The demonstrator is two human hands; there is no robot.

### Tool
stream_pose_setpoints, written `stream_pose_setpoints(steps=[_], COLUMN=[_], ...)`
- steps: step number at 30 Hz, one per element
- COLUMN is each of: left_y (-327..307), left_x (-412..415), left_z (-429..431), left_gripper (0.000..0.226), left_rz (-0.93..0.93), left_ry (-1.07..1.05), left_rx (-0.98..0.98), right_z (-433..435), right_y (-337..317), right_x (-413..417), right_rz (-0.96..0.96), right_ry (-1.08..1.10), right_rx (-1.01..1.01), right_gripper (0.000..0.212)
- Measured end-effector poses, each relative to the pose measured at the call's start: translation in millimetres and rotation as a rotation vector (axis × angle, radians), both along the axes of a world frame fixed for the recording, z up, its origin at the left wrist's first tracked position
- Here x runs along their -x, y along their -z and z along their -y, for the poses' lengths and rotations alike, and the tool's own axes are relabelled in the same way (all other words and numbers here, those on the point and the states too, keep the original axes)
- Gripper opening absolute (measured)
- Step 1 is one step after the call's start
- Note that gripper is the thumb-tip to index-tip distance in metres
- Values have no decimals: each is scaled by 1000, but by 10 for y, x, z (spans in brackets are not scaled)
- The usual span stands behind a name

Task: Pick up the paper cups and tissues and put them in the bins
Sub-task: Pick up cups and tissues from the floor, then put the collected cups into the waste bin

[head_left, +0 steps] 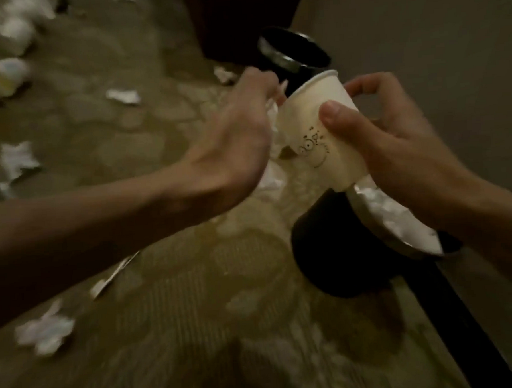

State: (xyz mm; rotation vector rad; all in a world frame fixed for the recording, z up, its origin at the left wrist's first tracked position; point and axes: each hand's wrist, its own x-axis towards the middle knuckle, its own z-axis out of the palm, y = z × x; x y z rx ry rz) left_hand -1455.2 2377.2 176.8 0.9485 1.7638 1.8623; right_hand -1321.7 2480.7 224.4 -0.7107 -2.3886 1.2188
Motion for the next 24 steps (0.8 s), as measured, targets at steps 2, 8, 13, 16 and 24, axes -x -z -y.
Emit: stream_pose_setpoints(steps=[2, 8, 13, 16, 24], left_y=[-41, 45, 384, 559, 736], left_x=[-272, -891, -1167, -1180, -1166], left_z=[-413, -1385, -1981, -2235, -2415], left_gripper=[31, 32, 35, 24, 25], left_rz=[-22, -68, -64, -8, -262], left_ry=[99, 359, 430, 432, 529], left_rx=[22, 160, 332, 384, 614], right_z=[-260, -921, -1432, -1676, -1982], right_y=[-30, 205, 585, 749, 999], right_x=[-286, -1000, -1333, -1376, -1465], right_rz=[32, 36, 142, 207, 459], right_ry=[91, 334, 378, 384, 374], right_rx=[-63, -61, -70, -119, -317], right_gripper=[19, 30, 35, 33, 30])
